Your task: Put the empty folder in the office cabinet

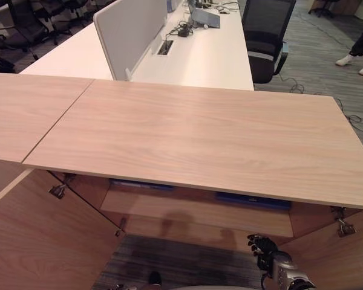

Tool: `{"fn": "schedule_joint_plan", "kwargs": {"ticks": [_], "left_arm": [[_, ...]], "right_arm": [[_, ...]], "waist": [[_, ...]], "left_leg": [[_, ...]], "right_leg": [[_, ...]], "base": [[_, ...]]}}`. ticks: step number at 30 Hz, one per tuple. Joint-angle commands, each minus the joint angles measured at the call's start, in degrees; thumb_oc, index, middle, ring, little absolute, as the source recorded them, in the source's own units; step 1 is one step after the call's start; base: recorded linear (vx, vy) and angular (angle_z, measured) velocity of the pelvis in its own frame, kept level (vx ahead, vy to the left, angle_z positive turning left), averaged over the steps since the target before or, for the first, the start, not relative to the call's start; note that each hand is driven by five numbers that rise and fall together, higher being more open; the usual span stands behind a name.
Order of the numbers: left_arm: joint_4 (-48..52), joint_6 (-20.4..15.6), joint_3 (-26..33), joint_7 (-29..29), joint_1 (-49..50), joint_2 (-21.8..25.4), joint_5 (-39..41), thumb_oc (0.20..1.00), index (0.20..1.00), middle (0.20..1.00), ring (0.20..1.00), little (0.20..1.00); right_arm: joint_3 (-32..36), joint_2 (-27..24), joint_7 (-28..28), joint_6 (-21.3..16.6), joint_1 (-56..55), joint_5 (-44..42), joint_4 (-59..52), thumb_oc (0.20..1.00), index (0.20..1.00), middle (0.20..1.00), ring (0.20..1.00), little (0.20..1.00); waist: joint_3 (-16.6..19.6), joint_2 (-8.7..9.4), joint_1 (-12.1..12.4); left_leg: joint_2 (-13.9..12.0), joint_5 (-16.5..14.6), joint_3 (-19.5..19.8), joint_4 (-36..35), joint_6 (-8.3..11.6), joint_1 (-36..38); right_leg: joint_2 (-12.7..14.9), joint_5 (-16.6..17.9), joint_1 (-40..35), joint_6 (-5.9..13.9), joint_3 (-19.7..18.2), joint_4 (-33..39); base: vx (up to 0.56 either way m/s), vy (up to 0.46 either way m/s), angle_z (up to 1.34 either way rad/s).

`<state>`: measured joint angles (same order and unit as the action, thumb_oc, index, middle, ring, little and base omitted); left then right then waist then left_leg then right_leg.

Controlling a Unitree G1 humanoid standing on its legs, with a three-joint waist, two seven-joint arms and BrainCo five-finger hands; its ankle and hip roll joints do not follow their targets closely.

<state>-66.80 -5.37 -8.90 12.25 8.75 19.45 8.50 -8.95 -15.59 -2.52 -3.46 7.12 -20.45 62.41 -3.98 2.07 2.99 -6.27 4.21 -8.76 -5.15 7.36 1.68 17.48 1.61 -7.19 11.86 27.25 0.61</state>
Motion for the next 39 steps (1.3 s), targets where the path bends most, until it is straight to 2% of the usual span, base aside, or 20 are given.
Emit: {"fn": "schedule_joint_plan", "kwargs": {"ticks": [1,2,3,7,11,12,13,14,15,16,17,22,23,25,26,27,28,30,33,39], "left_arm": [[-1.0,-1.6,0.4,-0.4,-2.4,-0.4,-0.6,1.000,1.000,1.000,1.000,1.000],[-0.9,-1.5,0.6,-0.5,-2.4,-0.4,-0.8,1.000,1.000,1.000,1.000,1.000],[-0.8,-1.5,0.8,-0.8,-2.5,-0.3,-0.9,1.000,1.000,1.000,1.000,1.000],[0.5,-1.8,1.6,-2.4,-2.8,0.3,-0.9,1.000,1.000,1.000,1.000,1.000],[2.4,-2.4,2.4,-5.2,-3.1,0.6,0.1,1.000,1.000,1.000,1.000,1.000],[3.1,-2.6,2.2,-6.4,-4.3,0.7,1.0,1.000,1.000,1.000,1.000,1.000],[4.2,-3.7,1.4,-8.3,-6.9,0.3,5.0,1.000,1.000,1.000,1.000,1.000],[2.7,-3.0,2.5,-9.1,-9.1,-0.2,6.2,1.000,1.000,1.000,1.000,1.000],[2.6,-3.1,2.6,-9.1,-9.2,-0.1,6.2,1.000,1.000,1.000,1.000,1.000],[0.8,-2.6,1.8,-11.3,-11.6,-0.7,4.9,1.000,1.000,1.000,1.000,1.000],[0.8,-2.6,1.8,-11.3,-11.6,-0.7,4.9,1.000,1.000,1.000,1.000,1.000],[0.3,-2.7,0.1,-13.7,-15.1,-1.9,3.6,1.000,1.000,1.000,1.000,1.000],[0.3,-2.7,0.1,-13.7,-15.2,-2.0,3.6,1.000,1.000,1.000,1.000,1.000],[-1.1,-2.5,0.8,-12.7,-13.1,-1.9,2.9,1.000,1.000,1.000,1.000,1.000],[-1.4,-2.3,1.0,-12.5,-12.9,-2.0,2.4,1.000,1.000,1.000,1.000,1.000],[-1.4,-2.3,1.0,-12.5,-12.9,-2.0,2.3,1.000,1.000,1.000,1.000,1.000],[-0.4,-2.3,1.3,-12.1,-11.9,-2.6,2.1,1.000,1.000,1.000,1.000,1.000],[0.3,-2.4,1.1,-11.9,-10.7,-2.7,1.4,1.000,1.000,1.000,1.000,1.000],[-0.3,-2.6,1.9,-11.9,-9.0,-3.4,0.9,1.000,1.000,1.000,1.000,1.000],[-1.3,-1.9,2.5,-11.6,-8.1,-4.0,0.1,1.000,1.000,1.000,1.000,1.000]], "right_arm": [[-4.3,-2.6,-1.2,-1.3,3.0,5.6,-5.0,0.200,0.200,0.200,0.200,0.200],[-5.3,-2.7,-1.4,-1.2,2.8,6.7,-5.4,0.507,0.507,0.507,0.507,0.507],[-6.2,-2.7,-1.6,-1.1,2.8,7.7,-5.2,1.000,1.000,1.000,1.000,1.000],[-8.3,-1.8,-2.5,-0.9,2.3,8.7,-5.7,1.000,1.000,1.000,1.000,1.000],[-8.2,-0.5,-1.9,-0.8,3.0,9.0,-4.8,1.000,1.000,1.000,1.000,1.000],[-8.0,-0.1,-1.4,-1.2,3.1,8.3,-4.8,1.000,1.000,1.000,1.000,1.000],[-8.2,1.0,0.3,-1.9,2.6,6.9,-4.4,1.000,1.000,1.000,1.000,1.000],[-8.8,1.7,0.2,-1.5,2.4,6.2,-3.5,1.000,1.000,1.000,1.000,1.000],[-8.8,1.7,0.2,-1.5,2.5,6.1,-3.5,1.000,1.000,1.000,1.000,1.000],[-9.1,2.3,1.3,-1.9,1.9,6.3,-2.9,1.000,1.000,1.000,1.000,1.000],[-9.1,2.3,1.3,-1.9,1.9,6.3,-2.9,1.000,1.000,1.000,1.000,1.000],[-12.1,0.4,2.9,-2.2,0.7,10.4,-1.5,1.000,1.000,1.000,1.000,1.000],[-12.1,0.3,2.9,-2.2,0.7,10.4,-1.5,1.000,1.000,1.000,1.000,1.000],[-10.6,-3.4,3.0,-2.6,1.5,11.8,-0.7,1.000,1.000,1.000,1.000,1.000],[-10.9,-3.5,2.9,-2.4,1.2,12.0,0.0,1.000,1.000,1.000,1.000,1.000],[-10.9,-3.5,2.9,-2.4,1.2,12.0,0.0,1.000,1.000,1.000,1.000,1.000],[-10.1,-3.6,3.1,-2.1,0.6,12.1,1.5,1.000,1.000,1.000,1.000,1.000],[-9.6,-3.6,3.1,-1.9,0.0,12.1,2.3,1.000,1.000,1.000,1.000,1.000],[-8.0,-3.5,3.2,-1.6,-0.3,12.2,3.1,1.000,1.000,1.000,1.000,1.000],[-6.7,-2.4,3.1,-1.4,-1.4,11.6,3.3,1.000,1.000,1.000,1.000,1.000]], "waist": [[0.3,-2.24,2.2],[0.2,-2.15,2.3],[0.1,-2.10,2.5],[-1.2,-1.90,3.7],[-2.9,-1.76,4.7],[-3.4,-1.49,5.0],[-3.9,-1.08,4.6],[-3.6,-0.59,5.0],[-3.7,-0.56,4.9],[-3.5,0.20,5.8],[-3.5,0.19,5.8],[-3.8,-1.57,6.9],[-3.7,-1.64,6.7],[-5.1,-2.95,4.7],[-4.7,-2.86,3.4],[-4.8,-2.83,3.6],[-3.9,-2.51,1.4],[-3.9,-2.62,1.4],[-3.6,-2.81,1.5],[-1.8,-3.27,0.9]], "left_leg": [[-1.0,-3.5,1.8,0.1,-0.73,2.7],[-1.0,-3.5,2.0,0.2,-0.78,2.6],[-1.0,-3.5,2.2,0.2,-0.86,2.6],[-1.5,-3.8,3.1,0.9,-1.85,2.6],[-1.7,-4.1,3.6,2.1,-2.63,2.9],[-1.8,-4.0,4.5,3.4,-2.78,1.6],[-1.3,-3.0,7.5,4.6,-3.10,-1.3],[-0.7,-2.7,8.3,5.1,-3.04,-2.3],[-0.7,-2.8,8.4,5.2,-3.00,-2.2],[0.0,-2.0,10.9,5.2,-2.25,-3.6],[0.0,-2.0,11.0,5.2,-2.25,-3.7],[-1.6,5.4,15.9,2.0,3.87,-8.3],[-1.6,5.4,16.1,2.0,3.90,-8.5],[-5.5,7.9,1.6,2.7,3.46,-10.7],[-7.7,7.7,-4.9,3.5,2.93,-9.6],[-7.7,7.6,-5.2,3.5,2.95,-9.4],[-10.7,5.4,-13.7,6.5,3.52,-6.2],[-10.8,3.5,-13.4,9.1,3.59,-5.2],[-9.1,-0.9,-7.9,12.3,4.33,-1.6],[-8.8,-1.2,-11.0,5.4,3.62,2.8]], "right_leg": [[0.3,2.5,3.3,1.28,-1.6,-3.7],[0.3,2.3,3.4,1.26,-1.5,-4.1],[0.3,2.2,3.7,1.23,-1.4,-4.7],[0.9,0.5,6.7,1.35,-2.3,-11.9],[1.8,3.3,9.9,3.14,-4.7,-18.4],[0.3,2.2,9.8,3.14,-6.9,-18.4],[-5.8,-4.5,9.7,2.31,-13.9,-17.2],[-7.5,-6.3,8.7,0.76,-15.0,-15.2],[-7.5,-6.4,8.6,0.72,-14.8,-15.1],[-8.5,-8.0,6.2,-2.03,-12.4,-12.1],[-8.5,-8.0,6.2,-2.03,-12.3,-12.1],[-10.1,-7.5,1.4,-3.42,-5.7,-2.1],[-10.2,-7.4,1.3,-3.43,-5.5,-1.9],[-7.8,-4.8,1.1,-2.94,-0.6,0.6],[-7.3,-4.4,1.4,-3.12,0.5,1.1],[-7.3,-4.4,1.5,-3.13,0.3,1.1],[-6.8,-4.7,1.4,-3.87,2.3,1.4],[-6.6,-4.5,1.3,-4.36,2.8,1.2],[-4.9,-2.5,1.4,-4.75,5.3,0.8],[-3.4,-0.5,1.9,-3.62,9.8,-0.6]], "base": [[-0.03,0.011,0.03],[-0.03,0.019,0.05],[-0.03,0.015,0.06],[-0.07,0.042,0.07],[-0.07,0.004,0.16],[-0.13,-0.101,0.13],[-0.11,-0.120,0.46],[-0.07,-0.078,1.04],[0.01,-0.183,1.52],[0.01,-0.142,1.13],[0.01,-0.237,0.80],[-0.06,-0.165,0.89],[-0.27,0.016,1.31],[-0.29,0.110,1.01],[-0.15,0.068,1.25],[-0.13,-0.016,1.67],[-0.07,-0.041,1.40],[-0.10,-0.045,0.54],[-0.16,0.054,0.88],[-0.07,0.102,1.03]]}}
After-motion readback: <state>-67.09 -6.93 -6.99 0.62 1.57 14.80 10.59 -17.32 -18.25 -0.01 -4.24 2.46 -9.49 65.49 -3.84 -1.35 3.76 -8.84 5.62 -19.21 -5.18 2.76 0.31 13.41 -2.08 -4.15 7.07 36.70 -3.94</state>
